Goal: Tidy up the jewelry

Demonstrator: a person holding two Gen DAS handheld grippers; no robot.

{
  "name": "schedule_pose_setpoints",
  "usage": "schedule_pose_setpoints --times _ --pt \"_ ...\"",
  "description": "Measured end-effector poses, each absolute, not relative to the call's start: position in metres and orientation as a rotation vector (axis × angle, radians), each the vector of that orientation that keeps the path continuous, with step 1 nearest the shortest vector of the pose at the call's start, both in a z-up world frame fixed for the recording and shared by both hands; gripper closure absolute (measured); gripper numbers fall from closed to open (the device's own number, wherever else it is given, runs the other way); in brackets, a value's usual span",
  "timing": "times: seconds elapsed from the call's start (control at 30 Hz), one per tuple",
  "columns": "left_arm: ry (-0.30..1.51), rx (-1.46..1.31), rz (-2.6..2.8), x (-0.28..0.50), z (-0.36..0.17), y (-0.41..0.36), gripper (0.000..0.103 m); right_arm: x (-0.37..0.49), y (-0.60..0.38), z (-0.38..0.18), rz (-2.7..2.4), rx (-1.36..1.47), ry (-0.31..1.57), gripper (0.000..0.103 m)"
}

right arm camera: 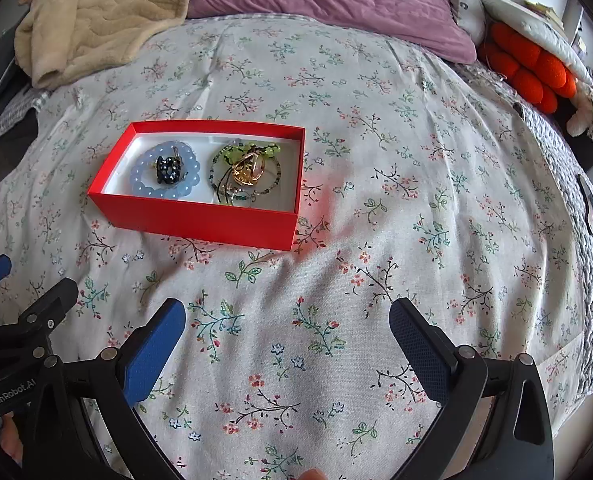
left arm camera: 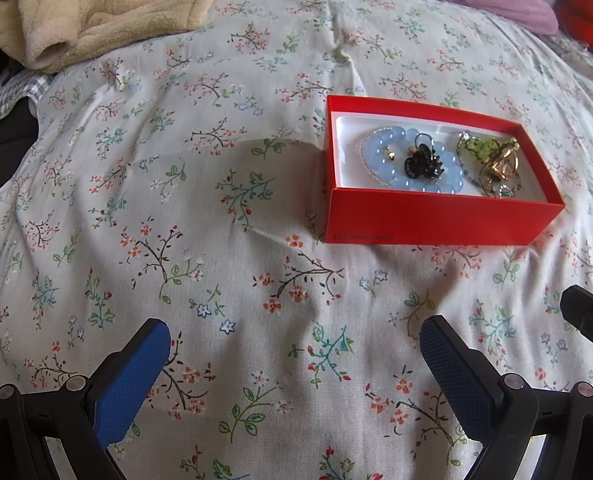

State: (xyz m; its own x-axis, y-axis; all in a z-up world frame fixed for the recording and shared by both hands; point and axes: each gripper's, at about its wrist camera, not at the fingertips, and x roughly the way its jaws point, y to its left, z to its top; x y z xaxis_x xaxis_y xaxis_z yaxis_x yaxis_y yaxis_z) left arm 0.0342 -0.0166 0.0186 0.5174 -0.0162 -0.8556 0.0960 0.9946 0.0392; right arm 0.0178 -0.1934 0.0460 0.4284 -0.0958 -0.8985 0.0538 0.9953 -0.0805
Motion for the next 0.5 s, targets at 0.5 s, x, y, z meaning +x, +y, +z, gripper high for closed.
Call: schedule_pose_setpoints --times 0.5 --pt "1.024 0.085 -0.068 0.0342 0.0180 -0.0161 0.001 0.0180 -0.1948 0.0463 -0.097 -0.040 1.123 0.000"
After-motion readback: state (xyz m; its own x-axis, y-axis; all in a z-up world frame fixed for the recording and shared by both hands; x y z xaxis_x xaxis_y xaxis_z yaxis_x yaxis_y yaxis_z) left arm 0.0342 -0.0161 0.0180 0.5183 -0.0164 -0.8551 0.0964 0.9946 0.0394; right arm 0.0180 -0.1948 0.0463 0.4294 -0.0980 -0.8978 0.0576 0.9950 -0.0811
